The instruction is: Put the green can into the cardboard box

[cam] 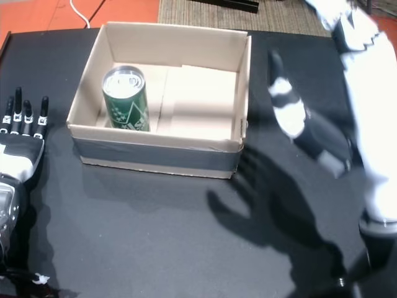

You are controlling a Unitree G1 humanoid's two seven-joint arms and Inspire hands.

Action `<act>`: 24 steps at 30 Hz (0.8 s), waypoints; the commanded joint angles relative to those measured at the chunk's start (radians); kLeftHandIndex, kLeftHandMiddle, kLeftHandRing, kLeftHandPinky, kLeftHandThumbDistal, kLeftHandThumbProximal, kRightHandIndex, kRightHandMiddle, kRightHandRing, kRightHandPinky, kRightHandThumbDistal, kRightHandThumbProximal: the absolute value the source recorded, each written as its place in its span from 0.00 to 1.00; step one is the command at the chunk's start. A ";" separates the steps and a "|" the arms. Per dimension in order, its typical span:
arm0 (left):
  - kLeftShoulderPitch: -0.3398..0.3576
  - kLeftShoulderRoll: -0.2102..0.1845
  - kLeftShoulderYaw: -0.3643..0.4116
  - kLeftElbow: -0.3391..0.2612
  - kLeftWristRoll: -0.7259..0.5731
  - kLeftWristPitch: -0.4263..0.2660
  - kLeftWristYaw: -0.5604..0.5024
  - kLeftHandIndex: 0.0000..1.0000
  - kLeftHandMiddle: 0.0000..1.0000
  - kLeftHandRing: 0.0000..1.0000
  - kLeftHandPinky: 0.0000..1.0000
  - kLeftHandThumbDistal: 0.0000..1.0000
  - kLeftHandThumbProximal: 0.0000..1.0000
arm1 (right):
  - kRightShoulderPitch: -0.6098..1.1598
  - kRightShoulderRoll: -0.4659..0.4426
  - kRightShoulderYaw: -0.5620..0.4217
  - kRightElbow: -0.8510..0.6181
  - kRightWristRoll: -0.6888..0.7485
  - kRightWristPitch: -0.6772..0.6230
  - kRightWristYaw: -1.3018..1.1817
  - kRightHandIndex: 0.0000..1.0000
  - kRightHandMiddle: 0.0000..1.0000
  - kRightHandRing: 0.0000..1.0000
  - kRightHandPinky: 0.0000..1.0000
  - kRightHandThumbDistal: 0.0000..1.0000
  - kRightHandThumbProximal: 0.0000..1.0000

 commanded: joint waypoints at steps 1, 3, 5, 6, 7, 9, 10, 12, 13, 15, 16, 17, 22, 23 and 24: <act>0.018 0.007 -0.004 0.005 0.013 0.004 0.012 0.61 0.27 0.47 0.86 0.83 1.00 | 0.055 0.001 -0.031 -0.013 0.038 -0.030 0.045 0.59 0.72 0.85 0.94 0.58 0.59; 0.019 0.008 -0.002 0.005 0.011 0.006 0.007 0.60 0.26 0.45 0.84 0.82 0.99 | 0.093 0.001 -0.045 0.002 0.086 -0.066 0.095 0.59 0.73 0.86 0.94 0.62 0.60; 0.023 0.011 -0.003 0.005 0.012 0.008 -0.007 0.60 0.25 0.44 0.85 0.82 0.98 | 0.121 0.020 -0.051 0.041 0.130 -0.128 0.123 0.59 0.74 0.86 0.94 0.67 0.63; 0.024 0.012 -0.003 0.005 0.012 0.009 -0.009 0.59 0.25 0.44 0.86 0.83 0.97 | 0.128 0.033 -0.055 0.060 0.146 -0.154 0.136 0.58 0.73 0.86 0.93 0.72 0.64; 0.024 0.013 -0.004 0.005 0.013 0.008 -0.008 0.59 0.24 0.44 0.86 0.82 0.98 | 0.137 0.052 -0.054 0.086 0.163 -0.187 0.147 0.59 0.74 0.86 0.93 0.70 0.65; 0.021 0.013 -0.003 0.005 0.012 0.007 -0.003 0.59 0.26 0.46 0.88 0.82 1.00 | 0.148 0.105 -0.054 0.158 0.174 -0.253 0.154 0.59 0.74 0.86 0.93 0.73 0.67; 0.020 0.015 -0.003 0.005 0.012 0.007 -0.002 0.60 0.27 0.46 0.89 0.82 1.00 | 0.150 0.131 -0.055 0.196 0.179 -0.283 0.158 0.59 0.73 0.85 0.93 0.73 0.65; 0.021 0.019 -0.005 0.005 0.013 0.010 -0.007 0.60 0.26 0.45 0.88 0.81 1.00 | 0.152 0.185 -0.085 0.261 0.120 -0.316 0.123 0.56 0.71 0.85 0.94 0.69 0.65; 0.022 0.021 -0.006 0.005 0.015 0.011 -0.008 0.60 0.25 0.44 0.88 0.83 1.00 | 0.157 0.214 -0.105 0.280 0.066 -0.312 0.083 0.54 0.70 0.85 0.94 0.70 0.67; 0.022 0.024 -0.010 0.005 0.020 0.009 -0.007 0.60 0.24 0.43 0.88 0.85 1.00 | 0.160 0.262 -0.134 0.301 -0.047 -0.300 -0.011 0.51 0.68 0.85 0.94 0.69 0.67; 0.021 0.025 -0.010 0.005 0.019 0.009 -0.005 0.59 0.24 0.43 0.86 0.86 1.00 | 0.158 0.279 -0.138 0.306 -0.106 -0.292 -0.070 0.50 0.68 0.85 0.93 0.71 0.63; 0.021 0.027 -0.009 0.005 0.017 0.011 -0.005 0.60 0.24 0.43 0.86 0.86 1.00 | 0.157 0.289 -0.136 0.310 -0.158 -0.283 -0.123 0.51 0.68 0.84 0.93 0.71 0.62; 0.019 0.038 -0.017 0.006 0.024 0.013 0.004 0.60 0.25 0.45 0.92 0.85 1.00 | 0.186 0.270 -0.068 0.307 -0.379 -0.128 -0.389 0.51 0.68 0.84 0.96 0.87 0.65; 0.019 0.039 -0.016 0.006 0.023 0.014 0.004 0.61 0.25 0.44 0.93 0.84 1.00 | 0.188 0.264 -0.051 0.313 -0.403 -0.106 -0.442 0.50 0.68 0.83 0.96 0.88 0.64; 0.018 0.039 -0.015 0.006 0.021 0.013 0.007 0.61 0.25 0.44 0.93 0.84 1.00 | 0.187 0.258 -0.028 0.320 -0.438 -0.071 -0.516 0.50 0.67 0.82 0.97 0.84 0.64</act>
